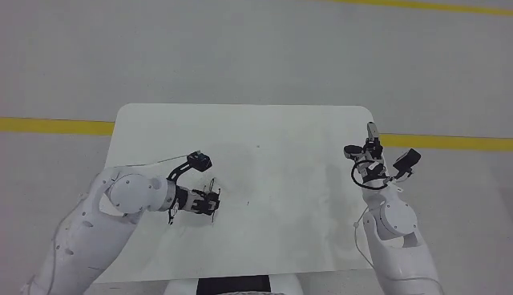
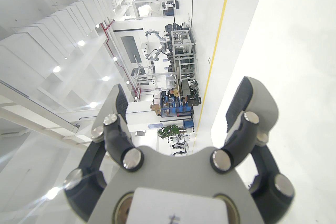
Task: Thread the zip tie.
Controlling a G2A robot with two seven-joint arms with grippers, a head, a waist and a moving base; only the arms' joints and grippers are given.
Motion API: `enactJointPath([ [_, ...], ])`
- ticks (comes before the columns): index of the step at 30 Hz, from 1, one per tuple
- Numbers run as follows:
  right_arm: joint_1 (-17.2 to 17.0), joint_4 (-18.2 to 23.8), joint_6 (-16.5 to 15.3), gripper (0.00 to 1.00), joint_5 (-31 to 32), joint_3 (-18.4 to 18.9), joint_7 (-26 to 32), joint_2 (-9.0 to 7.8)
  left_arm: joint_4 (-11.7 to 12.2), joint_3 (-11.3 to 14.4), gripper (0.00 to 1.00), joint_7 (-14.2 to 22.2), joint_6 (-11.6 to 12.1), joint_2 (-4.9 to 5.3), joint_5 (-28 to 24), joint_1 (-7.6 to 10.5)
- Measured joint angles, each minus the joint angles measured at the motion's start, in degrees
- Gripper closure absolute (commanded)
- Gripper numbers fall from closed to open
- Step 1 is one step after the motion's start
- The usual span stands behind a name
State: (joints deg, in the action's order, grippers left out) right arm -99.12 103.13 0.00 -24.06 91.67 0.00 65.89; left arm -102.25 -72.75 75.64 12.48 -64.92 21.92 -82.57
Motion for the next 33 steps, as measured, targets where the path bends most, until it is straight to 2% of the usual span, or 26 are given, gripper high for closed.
enactJointPath([
  [3, 0.00, 0.00, 0.00, 0.00, 0.00, 0.00, 0.00, 0.00, 1.73, -3.32, 1.00, 2.99, 6.83, 0.90, -7.88, -0.18],
  [4, 0.00, 0.00, 0.00, 0.00, 0.00, 0.00, 0.00, 0.00, 1.70, -3.56, 1.00, 4.16, 7.65, 1.22, -9.60, 0.07],
  [6, 0.00, 0.00, 0.00, 0.00, 0.00, 0.00, 0.00, 0.00, 1.43, -2.73, 1.00, 4.57, 7.34, 2.00, -12.70, 0.70],
  [9, 0.00, 0.00, 0.00, 0.00, 0.00, 0.00, 0.00, 0.00, 2.49, -0.98, 1.00, 3.98, 6.97, 3.65, -17.93, 2.56],
  [12, 0.00, 0.00, 0.00, 0.00, 0.00, 0.00, 0.00, 0.00, 3.97, 1.63, 1.00, 3.99, 7.00, 5.49, -23.20, 5.04],
  [16, 0.00, 0.00, 0.00, 0.00, 0.00, 0.00, 0.00, 0.00, 6.65, 3.92, 1.00, 4.00, 7.01, 7.17, -27.08, 8.04],
  [26, 0.00, 0.00, 0.00, 0.00, 0.00, 0.00, 0.00, 0.00, 6.95, 4.11, 1.00, 3.71, 6.86, 7.22, -27.30, 8.10],
  [28, 0.00, 0.00, 0.00, 0.00, 0.00, 0.00, 0.00, 0.00, 8.47, 4.41, 1.00, 2.63, 6.62, 7.20, -29.54, 8.33],
  [30, 0.00, 0.00, 0.00, 0.00, 0.00, 0.00, 0.00, 0.00, 10.55, 4.62, 1.00, 3.90, 6.99, 7.30, -34.49, 9.29],
  [33, 0.00, 0.00, 0.00, 0.00, 0.00, 0.00, 0.00, 0.00, 12.68, 6.05, 1.00, 4.07, 7.02, 7.97, -39.91, 10.44],
])
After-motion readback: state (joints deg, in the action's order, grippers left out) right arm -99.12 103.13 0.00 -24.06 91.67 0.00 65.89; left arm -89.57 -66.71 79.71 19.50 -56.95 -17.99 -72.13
